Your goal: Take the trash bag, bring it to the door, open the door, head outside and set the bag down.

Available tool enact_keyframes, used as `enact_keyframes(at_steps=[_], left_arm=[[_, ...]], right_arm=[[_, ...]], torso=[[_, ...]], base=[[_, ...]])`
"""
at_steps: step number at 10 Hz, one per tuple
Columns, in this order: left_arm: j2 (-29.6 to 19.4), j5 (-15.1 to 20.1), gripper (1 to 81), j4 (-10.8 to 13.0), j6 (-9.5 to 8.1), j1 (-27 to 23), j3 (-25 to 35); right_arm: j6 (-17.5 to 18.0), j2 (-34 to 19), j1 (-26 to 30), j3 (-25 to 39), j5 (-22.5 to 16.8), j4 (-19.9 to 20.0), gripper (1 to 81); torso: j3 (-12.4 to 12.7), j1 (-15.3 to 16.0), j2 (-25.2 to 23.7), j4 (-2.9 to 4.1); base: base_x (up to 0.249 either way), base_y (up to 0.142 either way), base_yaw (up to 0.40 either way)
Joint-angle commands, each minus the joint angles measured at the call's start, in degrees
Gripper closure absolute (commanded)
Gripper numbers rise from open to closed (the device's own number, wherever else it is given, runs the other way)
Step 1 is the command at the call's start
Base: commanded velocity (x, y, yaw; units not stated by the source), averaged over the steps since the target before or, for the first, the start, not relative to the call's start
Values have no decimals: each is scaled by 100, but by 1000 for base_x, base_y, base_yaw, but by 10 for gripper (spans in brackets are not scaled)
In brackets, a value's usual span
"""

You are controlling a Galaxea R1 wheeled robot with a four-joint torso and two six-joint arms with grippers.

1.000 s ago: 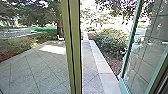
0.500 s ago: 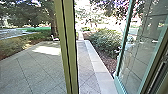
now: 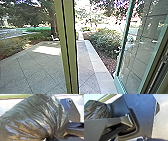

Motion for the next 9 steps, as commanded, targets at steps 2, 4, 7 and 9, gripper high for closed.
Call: enact_keyframes(at_steps=[2, 4, 7, 9], left_arm=[[10, 298, 811, 73, 15, -280, -9], [45, 298, 811, 82, 15, -351, -9], [115, 307, 811, 82, 23, -368, -9], [115, 307, 811, 91, 23, -368, -9]], right_arm=[[-46, 81, 177, 30, -240, -82, 10], [-38, 90, 221, 30, -231, -73, 10], [-38, 90, 229, 4, -231, -73, 10], [-38, 99, 246, 4, -231, -73, 10]], torso=[[0, 0, 0, 0], [0, 0, 0, 0], [0, 0, 0, 0], [0, 0, 0, 0]], base=[[0, 0, 0], [0, 0, 0], [0, 0, 0], [0, 0, 0]])
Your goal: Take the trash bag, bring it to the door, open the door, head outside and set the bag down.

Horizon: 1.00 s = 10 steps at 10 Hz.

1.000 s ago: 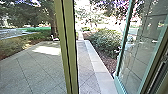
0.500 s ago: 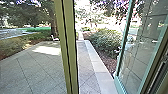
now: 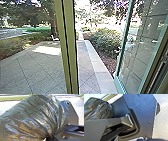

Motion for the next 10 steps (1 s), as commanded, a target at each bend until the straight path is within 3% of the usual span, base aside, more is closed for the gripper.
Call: enact_keyframes(at_steps=[1, 10], left_arm=[[5, 309, 811, 84, 23, -257, -6], [5, 309, 811, 119, 32, -257, -6]], right_arm=[[-38, 85, 240, 27, -273, -61, 10], [-29, 111, 214, 0, -264, -70, 10]], torso=[[0, 0, 0, 0], [0, -5, -2, 0]], base=[[0, -72, 0], [0, -84, 0]])
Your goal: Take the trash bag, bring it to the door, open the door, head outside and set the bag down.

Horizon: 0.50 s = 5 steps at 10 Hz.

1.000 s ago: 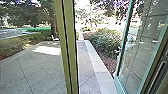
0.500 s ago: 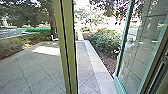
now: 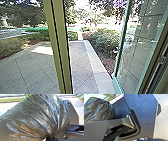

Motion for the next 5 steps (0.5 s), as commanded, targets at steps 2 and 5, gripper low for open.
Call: enact_keyframes(at_steps=[2, 5], left_arm=[[-21, 309, 811, 170, 32, -268, -2], [-30, 344, 811, 197, 23, -259, -10]], right_arm=[[-31, 74, 158, 49, -259, -64, 10], [-31, 56, 70, -118, 14, -64, 10]], torso=[[0, 0, 0, 0], [0, 0, 0, 0]], base=[[0, -92, 0], [0, -92, 0]])
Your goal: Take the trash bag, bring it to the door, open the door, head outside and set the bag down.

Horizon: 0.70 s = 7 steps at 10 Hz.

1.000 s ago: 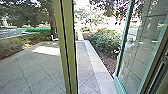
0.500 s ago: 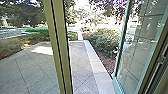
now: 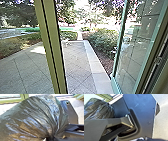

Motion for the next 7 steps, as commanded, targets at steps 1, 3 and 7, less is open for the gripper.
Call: enact_keyframes(at_steps=[1, 3, 7], left_arm=[[-22, 333, 811, 82, 23, -240, -9], [-31, 333, 811, 91, 32, -222, -9], [-22, 342, 811, 126, 32, -222, -9]], right_arm=[[-32, 62, 179, -103, -175, -62, 10], [-15, 62, 162, -76, -167, -44, 10], [-6, 71, 206, 135, -281, -44, 10]], torso=[[0, 0, 0, 0], [0, 0, 0, 0], [0, 0, 0, 0]], base=[[0, -95, 0], [0, -95, 0], [0, -98, 0]])
